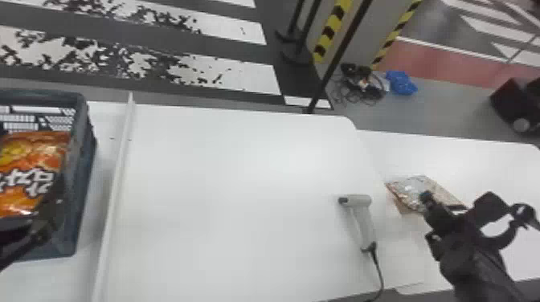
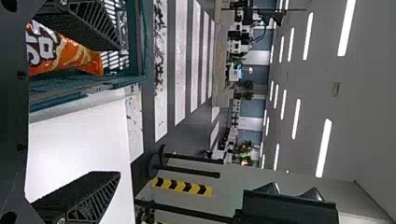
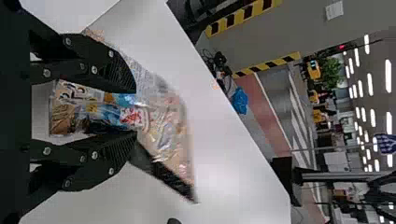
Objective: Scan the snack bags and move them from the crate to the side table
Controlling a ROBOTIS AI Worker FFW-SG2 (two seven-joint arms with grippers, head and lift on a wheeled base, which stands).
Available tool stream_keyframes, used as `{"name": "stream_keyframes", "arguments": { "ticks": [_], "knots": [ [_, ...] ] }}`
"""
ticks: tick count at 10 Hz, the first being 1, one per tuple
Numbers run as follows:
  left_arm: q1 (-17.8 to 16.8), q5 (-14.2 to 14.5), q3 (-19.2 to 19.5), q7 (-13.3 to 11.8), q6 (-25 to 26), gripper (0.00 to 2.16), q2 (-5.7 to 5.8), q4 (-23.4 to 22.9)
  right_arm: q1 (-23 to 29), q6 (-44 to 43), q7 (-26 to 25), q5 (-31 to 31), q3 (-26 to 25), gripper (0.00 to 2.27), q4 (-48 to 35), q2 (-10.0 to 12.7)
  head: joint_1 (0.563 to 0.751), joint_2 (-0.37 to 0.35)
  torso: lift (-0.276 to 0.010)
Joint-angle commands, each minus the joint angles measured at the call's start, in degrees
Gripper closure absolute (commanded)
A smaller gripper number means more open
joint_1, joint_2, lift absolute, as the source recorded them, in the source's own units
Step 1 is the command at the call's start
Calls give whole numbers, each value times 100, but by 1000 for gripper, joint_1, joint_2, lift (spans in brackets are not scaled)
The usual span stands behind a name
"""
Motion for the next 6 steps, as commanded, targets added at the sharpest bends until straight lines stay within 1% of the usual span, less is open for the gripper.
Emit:
{"name": "stream_keyframes", "arguments": {
  "ticks": [1,2,3,4,5,6],
  "knots": [
    [-67,-41,-123,33,20,36,-7,25,362,-379,-185,-15,180,56,-626,28,695,-350,-87],
    [-67,-50,-184,94,20,36,-7,25,485,-572,-290,-15,250,56,-907,28,695,-350,-87],
    [-67,-76,-211,156,20,36,-7,16,828,-555,-317,-155,232,56,-1478,63,695,-350,-87],
    [-67,-94,-211,164,20,36,-7,8,1399,-555,-299,-331,285,56,-2436,212,695,-350,-87],
    [-76,-94,-211,173,3,36,-16,8,1935,-537,-202,-305,417,56,-3377,441,695,-350,-87],
    [-94,-94,-219,191,3,36,-25,8,2331,-555,-114,-173,724,53,-4027,538,695,-350,-87]
  ]
}}
